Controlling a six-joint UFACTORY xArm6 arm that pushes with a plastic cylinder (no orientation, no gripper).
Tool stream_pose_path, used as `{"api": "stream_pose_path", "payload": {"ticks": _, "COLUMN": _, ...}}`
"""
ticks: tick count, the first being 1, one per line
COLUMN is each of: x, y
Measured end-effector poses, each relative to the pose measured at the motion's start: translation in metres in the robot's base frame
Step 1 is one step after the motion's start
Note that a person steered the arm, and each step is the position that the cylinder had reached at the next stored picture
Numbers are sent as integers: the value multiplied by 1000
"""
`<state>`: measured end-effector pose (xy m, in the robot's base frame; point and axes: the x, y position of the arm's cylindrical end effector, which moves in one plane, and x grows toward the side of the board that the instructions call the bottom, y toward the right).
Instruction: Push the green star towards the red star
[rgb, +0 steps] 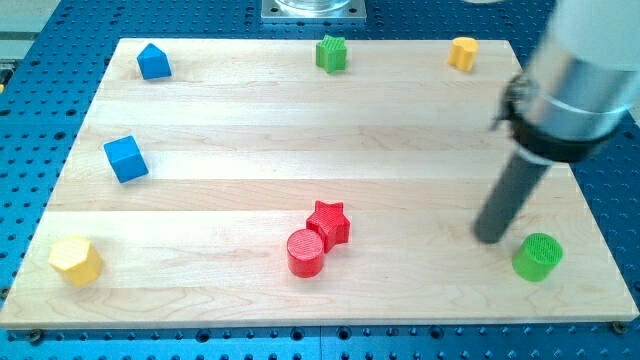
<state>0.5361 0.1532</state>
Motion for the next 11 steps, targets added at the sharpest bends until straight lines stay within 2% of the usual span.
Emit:
{"api": "stream_pose_path", "payload": {"ticks": 1, "x": -65, "y": 21}}
{"api": "stream_pose_path", "payload": {"ticks": 2, "x": -162, "y": 24}}
{"api": "stream_pose_path", "payload": {"ticks": 3, "x": -255, "y": 17}}
{"api": "stream_pose_path", "payload": {"ticks": 4, "x": -316, "y": -17}}
{"api": "stream_pose_path", "payload": {"ticks": 5, "x": -318, "y": -118}}
{"api": "stream_pose_path", "payload": {"ticks": 6, "x": -304, "y": -170}}
{"api": "stream_pose_path", "payload": {"ticks": 7, "x": -325, "y": -195}}
{"api": "stream_pose_path", "payload": {"ticks": 8, "x": -292, "y": -233}}
{"api": "stream_pose_path", "payload": {"ticks": 9, "x": -214, "y": -190}}
{"api": "stream_pose_path", "payload": {"ticks": 10, "x": -191, "y": -184}}
{"api": "stream_pose_path", "payload": {"ticks": 11, "x": -210, "y": -220}}
